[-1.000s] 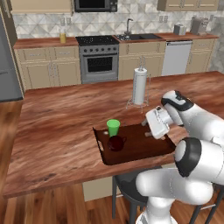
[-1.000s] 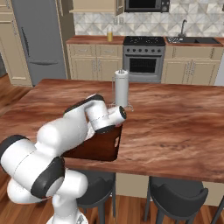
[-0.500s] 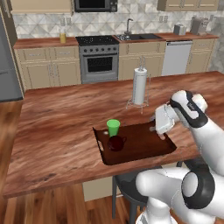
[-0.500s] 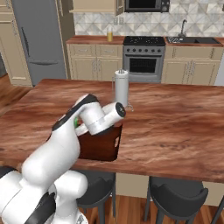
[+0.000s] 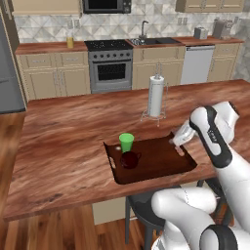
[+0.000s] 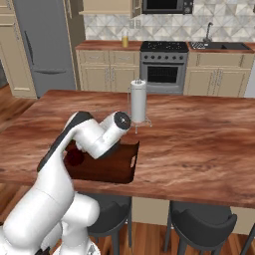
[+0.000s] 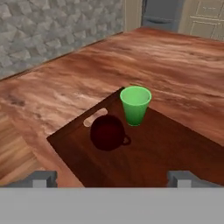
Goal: There is a tray on the dining counter. Grab the cup, mug, and pitcher and place them on the tray. The pitcher may be placed next to the tray if it cannot fit the tray.
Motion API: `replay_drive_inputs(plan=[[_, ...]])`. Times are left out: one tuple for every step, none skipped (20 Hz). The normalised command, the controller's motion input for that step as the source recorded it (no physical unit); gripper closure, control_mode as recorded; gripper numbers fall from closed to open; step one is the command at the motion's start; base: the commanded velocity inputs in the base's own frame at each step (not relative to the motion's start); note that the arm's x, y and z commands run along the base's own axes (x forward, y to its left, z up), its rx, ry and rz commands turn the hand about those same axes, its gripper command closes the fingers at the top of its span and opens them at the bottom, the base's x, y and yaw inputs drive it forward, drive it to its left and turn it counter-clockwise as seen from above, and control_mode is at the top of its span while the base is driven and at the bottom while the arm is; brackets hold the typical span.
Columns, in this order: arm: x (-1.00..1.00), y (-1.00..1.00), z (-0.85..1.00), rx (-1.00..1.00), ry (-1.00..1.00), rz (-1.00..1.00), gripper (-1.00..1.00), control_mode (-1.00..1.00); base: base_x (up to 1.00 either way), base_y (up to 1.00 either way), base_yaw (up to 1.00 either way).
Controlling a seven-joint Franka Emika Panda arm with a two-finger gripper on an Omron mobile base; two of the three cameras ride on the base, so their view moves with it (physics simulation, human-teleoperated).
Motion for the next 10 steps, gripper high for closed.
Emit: replay_drive_inputs(plan=[[-0.16, -0.07, 0.33, -0.09, 0.18, -0.3, -1.0, -1.0, 0.0, 0.0, 0.0], [-0.1, -0.07, 0.29, -0.1, 0.17, -0.31, -1.0, -1.0, 0.0, 0.0, 0.0], [-0.13, -0.09, 0.26, -0.09, 0.16, -0.31, -1.0, -1.0, 0.0, 0.0, 0.0], [-0.14, -0.11, 0.27, -0.09, 0.17, -0.31, -1.0, -1.0, 0.0, 0.0, 0.0], [-0.1, -0.11, 0.32, -0.08, 0.18, -0.32, -1.0, -1.0, 0.0, 0.0, 0.0], [-0.11, -0.11, 0.31, -0.08, 0.19, -0.32, -1.0, -1.0, 0.0, 0.0, 0.0], [-0.1, -0.11, 0.31, -0.08, 0.19, -0.33, -1.0, -1.0, 0.0, 0.0, 0.0], [-0.1, -0.13, 0.29, -0.08, 0.19, -0.33, -1.0, -1.0, 0.0, 0.0, 0.0], [-0.13, -0.15, 0.27, -0.07, 0.19, -0.34, -1.0, -1.0, 0.0, 0.0, 0.0], [-0.13, -0.16, 0.29, -0.07, 0.19, -0.35, -1.0, -1.0, 0.0, 0.0, 0.0]])
